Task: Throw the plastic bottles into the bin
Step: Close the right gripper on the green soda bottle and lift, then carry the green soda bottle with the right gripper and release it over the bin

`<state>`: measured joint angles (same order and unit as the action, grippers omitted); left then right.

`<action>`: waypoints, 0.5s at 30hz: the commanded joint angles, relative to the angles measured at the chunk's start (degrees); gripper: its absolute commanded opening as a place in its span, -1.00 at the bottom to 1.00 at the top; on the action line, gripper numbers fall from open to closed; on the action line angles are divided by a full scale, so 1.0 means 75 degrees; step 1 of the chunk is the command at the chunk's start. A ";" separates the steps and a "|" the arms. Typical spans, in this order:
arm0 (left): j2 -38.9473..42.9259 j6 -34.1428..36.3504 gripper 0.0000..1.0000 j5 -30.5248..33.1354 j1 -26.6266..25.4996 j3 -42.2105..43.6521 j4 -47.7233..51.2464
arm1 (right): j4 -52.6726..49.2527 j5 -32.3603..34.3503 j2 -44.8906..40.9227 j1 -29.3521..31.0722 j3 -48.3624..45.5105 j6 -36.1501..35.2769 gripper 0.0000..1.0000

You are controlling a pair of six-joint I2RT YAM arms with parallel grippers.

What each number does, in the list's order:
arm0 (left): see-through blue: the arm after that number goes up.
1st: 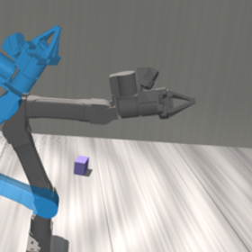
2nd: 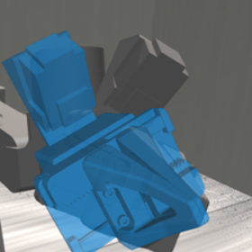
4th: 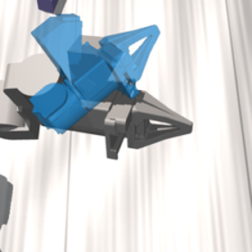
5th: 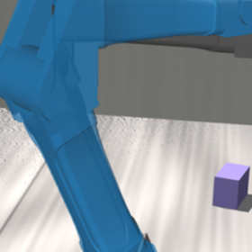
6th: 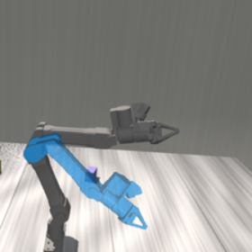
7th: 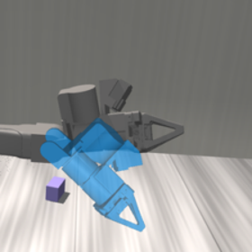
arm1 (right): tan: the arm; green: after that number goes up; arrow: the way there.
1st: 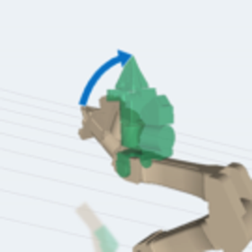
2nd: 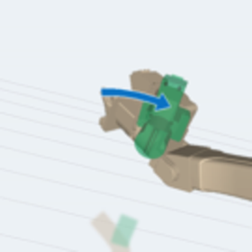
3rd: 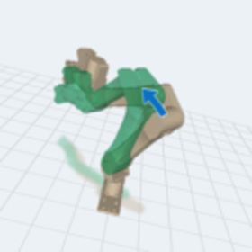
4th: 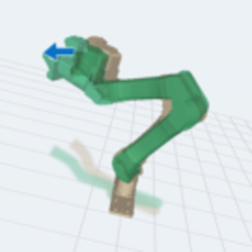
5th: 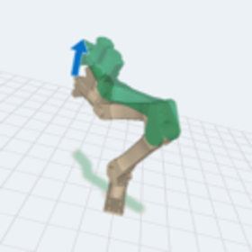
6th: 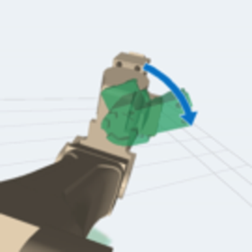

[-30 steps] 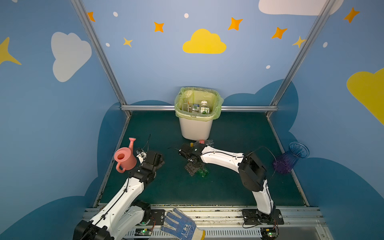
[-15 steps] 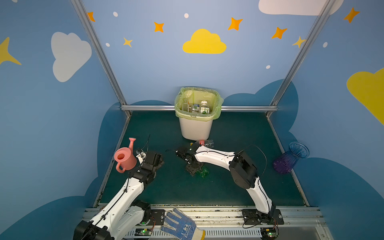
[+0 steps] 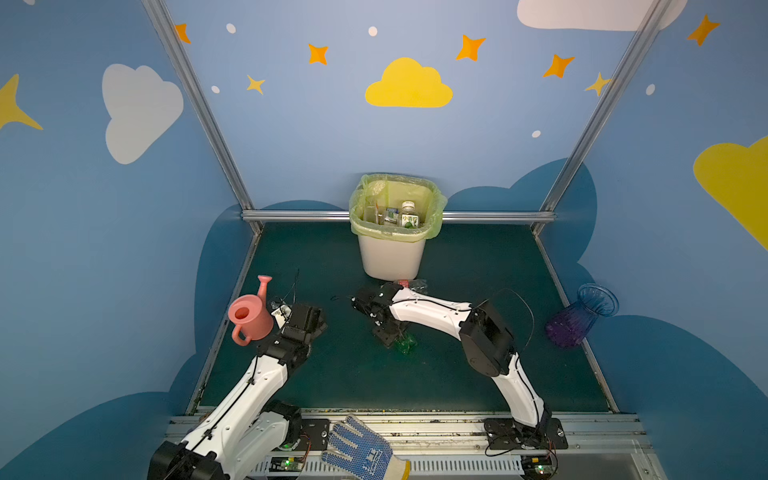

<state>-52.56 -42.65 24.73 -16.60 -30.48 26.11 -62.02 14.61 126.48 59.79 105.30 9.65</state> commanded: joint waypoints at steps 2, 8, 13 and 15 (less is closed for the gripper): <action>-0.0182 0.0073 1.00 0.0043 0.0047 0.0091 -0.0099 | -0.0116 0.0404 -0.1260 -0.0177 0.0969 -0.0571 0.20; -0.0466 0.0061 1.00 -0.0075 0.0069 0.0062 -0.0316 | 0.0825 0.1264 -0.2573 -0.0059 0.2626 -0.1909 0.17; -0.0723 0.0040 1.00 -0.0162 0.0069 -0.0016 -0.0424 | 0.3815 0.1809 -0.4015 0.0149 0.2941 -0.4158 0.22; -0.0820 0.0012 1.00 -0.0183 0.0075 -0.0043 -0.0430 | 0.4812 0.1694 -0.4462 0.0140 0.2950 -0.4608 0.22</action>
<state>-57.93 -42.63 23.46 -16.34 -30.41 23.14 -39.86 24.95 96.55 60.60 126.74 -14.70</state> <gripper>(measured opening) 0.998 0.613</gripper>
